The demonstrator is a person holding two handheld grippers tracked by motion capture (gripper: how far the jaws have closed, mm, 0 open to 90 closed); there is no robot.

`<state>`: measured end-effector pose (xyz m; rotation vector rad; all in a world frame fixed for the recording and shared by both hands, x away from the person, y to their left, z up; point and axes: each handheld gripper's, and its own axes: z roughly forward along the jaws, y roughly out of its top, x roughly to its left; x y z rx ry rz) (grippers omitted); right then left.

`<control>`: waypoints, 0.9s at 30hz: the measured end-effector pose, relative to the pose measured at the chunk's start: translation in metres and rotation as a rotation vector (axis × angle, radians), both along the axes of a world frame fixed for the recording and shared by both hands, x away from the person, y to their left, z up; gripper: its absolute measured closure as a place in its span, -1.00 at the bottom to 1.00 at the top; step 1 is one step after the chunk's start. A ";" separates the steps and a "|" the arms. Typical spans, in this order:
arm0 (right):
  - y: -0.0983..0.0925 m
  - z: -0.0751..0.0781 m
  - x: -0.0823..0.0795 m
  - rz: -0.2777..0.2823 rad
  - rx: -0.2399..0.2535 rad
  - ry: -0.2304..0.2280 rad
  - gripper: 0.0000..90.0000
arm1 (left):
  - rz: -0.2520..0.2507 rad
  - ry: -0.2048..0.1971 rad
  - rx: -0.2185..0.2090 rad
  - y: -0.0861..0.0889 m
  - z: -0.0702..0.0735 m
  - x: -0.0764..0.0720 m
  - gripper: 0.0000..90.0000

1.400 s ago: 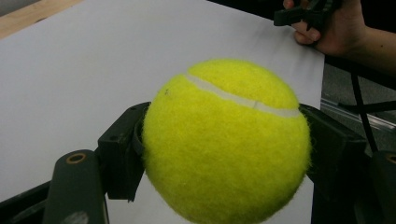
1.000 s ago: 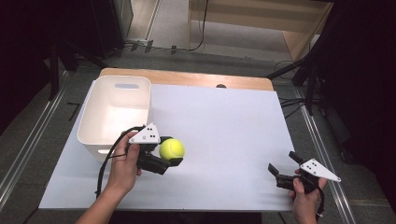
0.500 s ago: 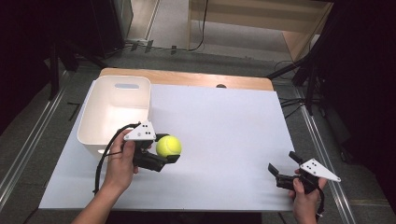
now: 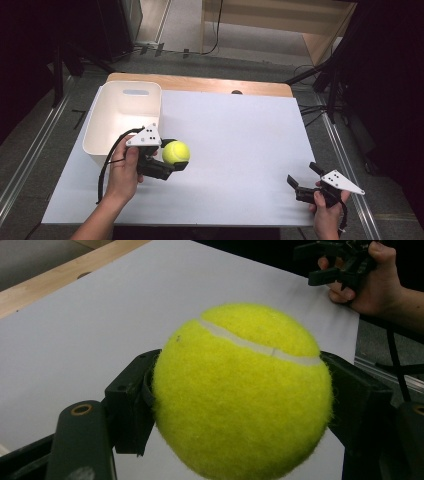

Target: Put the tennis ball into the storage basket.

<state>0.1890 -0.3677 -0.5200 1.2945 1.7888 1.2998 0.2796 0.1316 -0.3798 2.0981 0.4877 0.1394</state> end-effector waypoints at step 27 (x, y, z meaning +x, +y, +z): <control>0.000 0.000 0.000 -0.001 -0.005 0.001 -1.00 | 0.050 0.006 -0.028 0.027 0.008 0.013 -0.45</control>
